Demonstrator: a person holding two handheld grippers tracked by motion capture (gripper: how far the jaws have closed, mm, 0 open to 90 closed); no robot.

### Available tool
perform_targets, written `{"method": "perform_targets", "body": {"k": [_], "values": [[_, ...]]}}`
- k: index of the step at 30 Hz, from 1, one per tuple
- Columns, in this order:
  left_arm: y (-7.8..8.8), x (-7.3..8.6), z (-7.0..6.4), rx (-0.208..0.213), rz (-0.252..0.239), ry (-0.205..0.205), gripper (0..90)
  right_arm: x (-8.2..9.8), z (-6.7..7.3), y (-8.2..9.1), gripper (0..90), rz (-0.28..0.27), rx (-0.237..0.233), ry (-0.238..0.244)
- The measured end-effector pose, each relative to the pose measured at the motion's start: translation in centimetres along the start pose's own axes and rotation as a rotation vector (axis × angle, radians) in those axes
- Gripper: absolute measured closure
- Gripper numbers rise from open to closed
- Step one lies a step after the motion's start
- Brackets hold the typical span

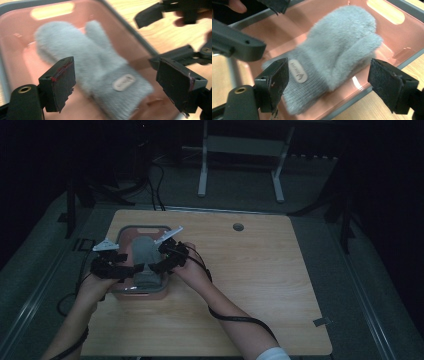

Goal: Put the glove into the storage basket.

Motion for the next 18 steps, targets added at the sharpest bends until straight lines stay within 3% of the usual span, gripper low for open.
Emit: {"method": "perform_targets", "body": {"k": [10, 12, 14, 18], "values": [[1.6, 2.4, -3.9, 0.1, -0.04, -0.08, 16.5, 2.0, 1.3, 2.1, 17.4, -0.021, -0.021, 0.04], [1.9, 3.0, -4.8, 0.141, -0.063, -0.087, 16.5, 2.5, 1.6, 2.5, 17.4, -0.028, -0.034, 0.049], [1.9, 3.7, -5.5, 0.161, -0.057, -0.078, 16.5, 3.2, 1.9, 3.0, 17.5, -0.04, -0.043, 0.052], [1.8, 4.9, -6.6, 0.17, -0.046, -0.106, 16.5, 4.2, 2.5, 3.5, 17.6, -0.05, -0.06, 0.065]]}}
Point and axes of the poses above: each handheld gripper's, and its own axes: y roughly backward along the jaws, x roughly out of its underside, z roughly to its left, the point moved 7 cm from there along -y, roughly forward along the jaws, and after that the axes turned 7 degrees about y, right-handed, at the moved point
